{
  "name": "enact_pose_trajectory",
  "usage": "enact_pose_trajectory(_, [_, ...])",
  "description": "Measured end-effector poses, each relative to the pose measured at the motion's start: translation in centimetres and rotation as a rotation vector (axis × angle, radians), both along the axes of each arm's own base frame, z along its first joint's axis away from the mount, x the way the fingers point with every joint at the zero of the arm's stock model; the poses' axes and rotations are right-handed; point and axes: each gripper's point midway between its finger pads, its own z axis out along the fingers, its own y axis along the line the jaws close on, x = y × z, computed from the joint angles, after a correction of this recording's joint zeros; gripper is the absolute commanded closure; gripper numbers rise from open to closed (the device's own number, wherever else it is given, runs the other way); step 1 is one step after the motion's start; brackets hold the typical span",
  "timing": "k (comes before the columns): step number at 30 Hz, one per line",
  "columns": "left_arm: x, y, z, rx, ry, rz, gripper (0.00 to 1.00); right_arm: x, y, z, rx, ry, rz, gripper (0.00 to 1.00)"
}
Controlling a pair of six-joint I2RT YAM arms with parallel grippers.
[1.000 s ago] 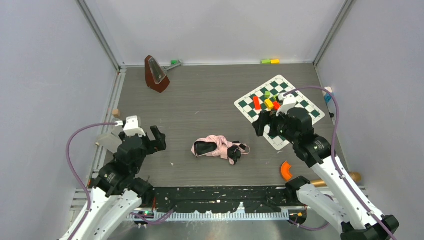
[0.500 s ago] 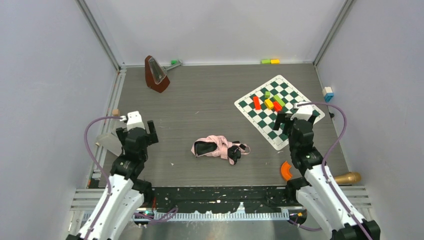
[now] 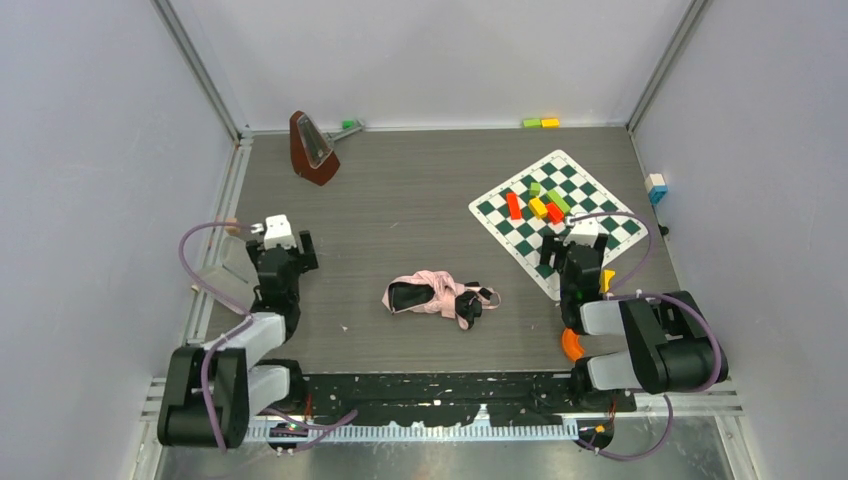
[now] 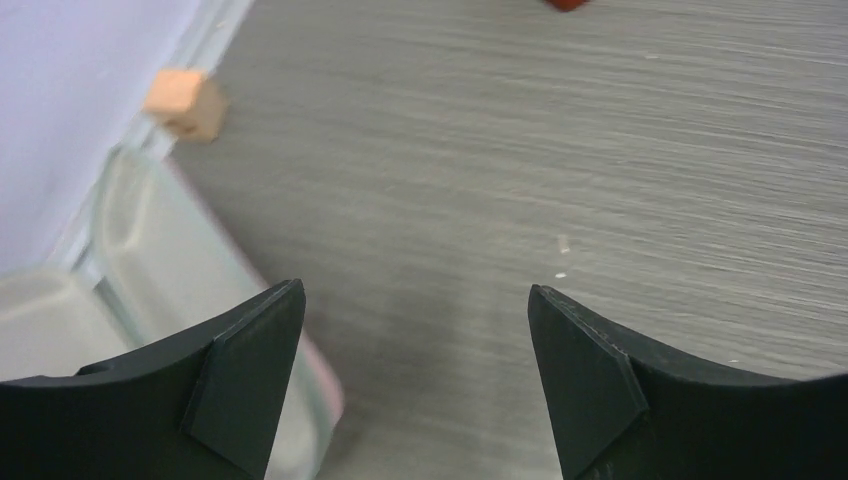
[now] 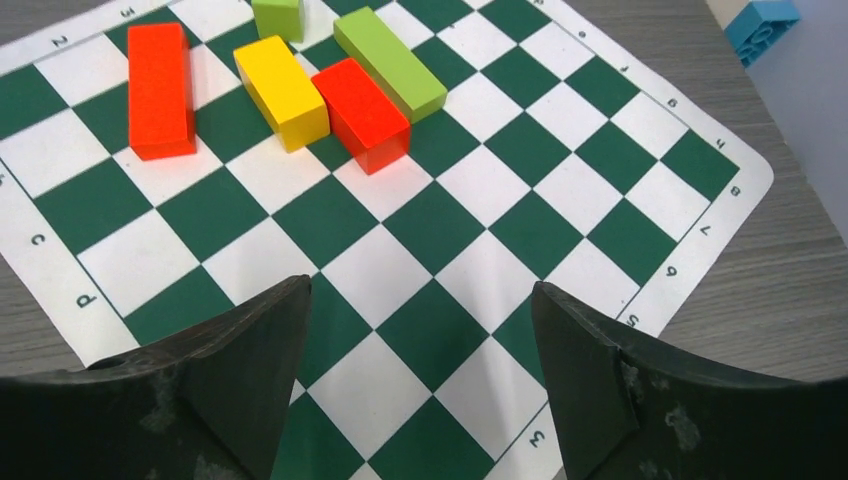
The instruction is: Put away the umbrella
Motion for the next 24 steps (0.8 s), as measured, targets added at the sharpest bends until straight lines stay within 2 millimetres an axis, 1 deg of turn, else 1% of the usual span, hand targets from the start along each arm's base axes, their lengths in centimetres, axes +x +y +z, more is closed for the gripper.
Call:
enact_pose_trajectory(1, [0.7, -0.5, 0.2, -0.002, -0.021, -0.032, 0.21, 0.2, 0.1, 0.0, -0.001, -0.009, 0.004, 0.13])
enact_pose_trajectory(2, [1.5, -1.2, 0.1, 0.004, -0.035, -0.082, 0.19, 0.3, 0.1, 0.4, -0.002, -0.029, 0.005, 0.02])
enact_pose_trajectory(3, [2.0, -1.8, -0.2, 0.007, -0.034, -0.125, 0.07, 0.5, 0.1, 0.8, 0.000, -0.049, 0.004, 0.01])
enact_pose_trajectory(4, [2.3, -2.2, -0.7, 0.012, -0.025, -0.153, 0.02, 0.8, 0.1, 1.5, 0.003, -0.079, 0.002, 0.04])
enact_pose_trajectory(5, [2.4, -2.6, -1.2, 0.012, -0.003, -0.175, 0.01, 1.0, 0.1, 2.1, 0.005, -0.105, 0.001, 0.04])
enact_pose_trajectory(6, [2.6, -2.7, -1.3, 0.019, 0.002, -0.186, 0.01, 1.1, 0.0, 2.6, 0.004, -0.123, -0.001, 0.04])
enact_pose_trajectory(11, [3.7, -3.0, 0.5, 0.025, -0.059, -0.207, 0.01, 1.5, 0.0, 3.8, 0.010, -0.174, -0.006, 0.04])
enact_pose_trajectory(14, [3.9, -3.1, 1.1, 0.027, -0.081, -0.213, 0.01, 1.5, 0.0, 3.9, 0.011, -0.180, -0.006, 0.04])
enact_pose_trajectory(24, [4.0, -3.2, 1.2, 0.026, -0.084, -0.220, 0.01, 1.5, 0.0, 4.0, 0.012, -0.185, -0.008, 0.04])
